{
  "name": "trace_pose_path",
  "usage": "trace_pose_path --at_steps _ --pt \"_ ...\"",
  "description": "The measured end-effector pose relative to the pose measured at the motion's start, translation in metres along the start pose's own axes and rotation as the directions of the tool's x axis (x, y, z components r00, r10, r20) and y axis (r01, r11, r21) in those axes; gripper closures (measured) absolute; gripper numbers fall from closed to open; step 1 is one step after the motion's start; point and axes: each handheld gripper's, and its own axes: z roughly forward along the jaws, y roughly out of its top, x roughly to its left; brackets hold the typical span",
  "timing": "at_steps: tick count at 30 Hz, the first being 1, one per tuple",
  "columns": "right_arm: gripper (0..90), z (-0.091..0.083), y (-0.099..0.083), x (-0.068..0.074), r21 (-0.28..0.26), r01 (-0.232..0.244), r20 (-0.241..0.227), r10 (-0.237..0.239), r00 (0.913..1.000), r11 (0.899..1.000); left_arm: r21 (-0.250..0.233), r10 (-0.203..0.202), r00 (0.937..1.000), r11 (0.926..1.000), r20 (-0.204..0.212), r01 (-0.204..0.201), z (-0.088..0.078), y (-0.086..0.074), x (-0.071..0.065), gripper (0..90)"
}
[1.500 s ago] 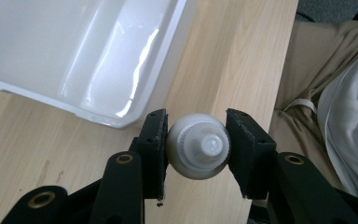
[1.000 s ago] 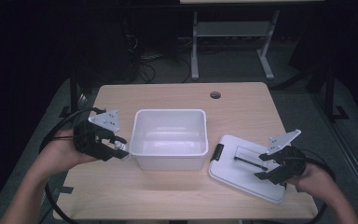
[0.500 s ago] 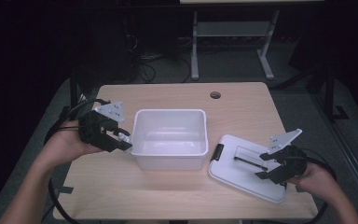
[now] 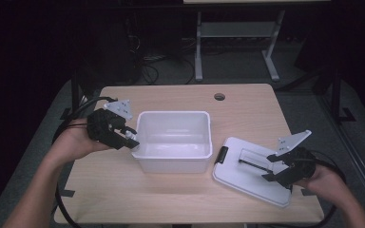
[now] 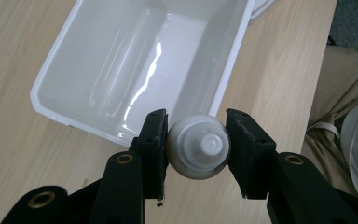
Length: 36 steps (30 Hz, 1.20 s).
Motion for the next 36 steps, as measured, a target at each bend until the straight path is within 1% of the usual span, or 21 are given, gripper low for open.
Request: trace_pose_path --at_steps 1,2,3,6,9,13,21,24,29,33,34,36 --pt "31.9 0.000 0.000 0.000 0.000 0.000 0.001 0.000 1.0000 1.000 -0.002 -0.003 1.0000 1.0000 0.000 0.003 0.001 0.000 0.000 59.8" --pt "32.0 -0.001 0.000 0.000 0.000 0.000 0.002 0.000 1.0000 1.000 0.003 0.003 1.0000 1.0000 -0.001 -0.003 0.002 0.001 0.002 59.8" --pt "31.9 -0.001 -0.001 0.000 0.000 -0.001 0.003 0.001 1.0000 1.000 -0.001 -0.003 1.0000 1.0000 0.000 0.003 0.003 0.002 0.002 59.8" --pt "31.8 -0.002 -0.001 0.000 -0.001 0.004 0.005 -0.004 1.0000 1.000 -0.007 -0.005 1.0000 1.0000 0.002 0.005 0.007 0.004 0.004 59.8" --pt "31.8 -0.003 -0.002 0.000 -0.004 0.004 0.008 -0.004 1.0000 1.000 0.003 -0.004 1.0000 1.0000 0.002 0.004 0.010 0.005 0.006 59.8" --pt "31.8 -0.005 -0.003 0.001 -0.001 -0.005 0.010 0.005 0.9999 1.000 -0.004 -0.012 0.9999 0.9999 0.008 0.012 0.014 0.005 0.008 59.8" --pt "31.7 -0.006 -0.003 0.001 0.004 -0.001 0.012 0.000 0.9999 1.000 -0.006 -0.027 0.9995 0.9996 0.014 0.027 0.025 0.002 0.012 59.8" --pt "31.6 -0.005 -0.002 0.001 0.005 0.007 0.011 -0.007 0.9999 1.000 -0.002 -0.033 0.9994 0.9995 0.013 0.033 0.028 0.000 0.013 59.8" --pt "31.6 -0.004 0.000 0.001 0.011 0.005 0.010 -0.005 0.9999 1.000 0.000 -0.042 0.9991 0.9991 0.008 0.042 0.034 -0.002 0.015 59.8" --pt "31.4 -0.003 0.001 0.001 0.010 0.012 0.008 -0.012 0.9999 1.000 0.008 -0.045 0.9990 0.9990 0.006 0.045 0.040 -0.004 0.017 59.8" --pt "31.4 -0.002 0.001 0.000 0.013 0.013 0.008 -0.013 0.9999 1.000 0.010 -0.046 0.9989 0.9989 0.000 0.046 0.042 -0.005 0.017 59.8" --pt "31.4 -0.002 0.001 0.000 0.015 0.015 0.006 -0.015 0.9999 1.000 0.011 -0.044 0.9990 0.9990 0.005 0.044 0.044 -0.005 0.017 59.8"
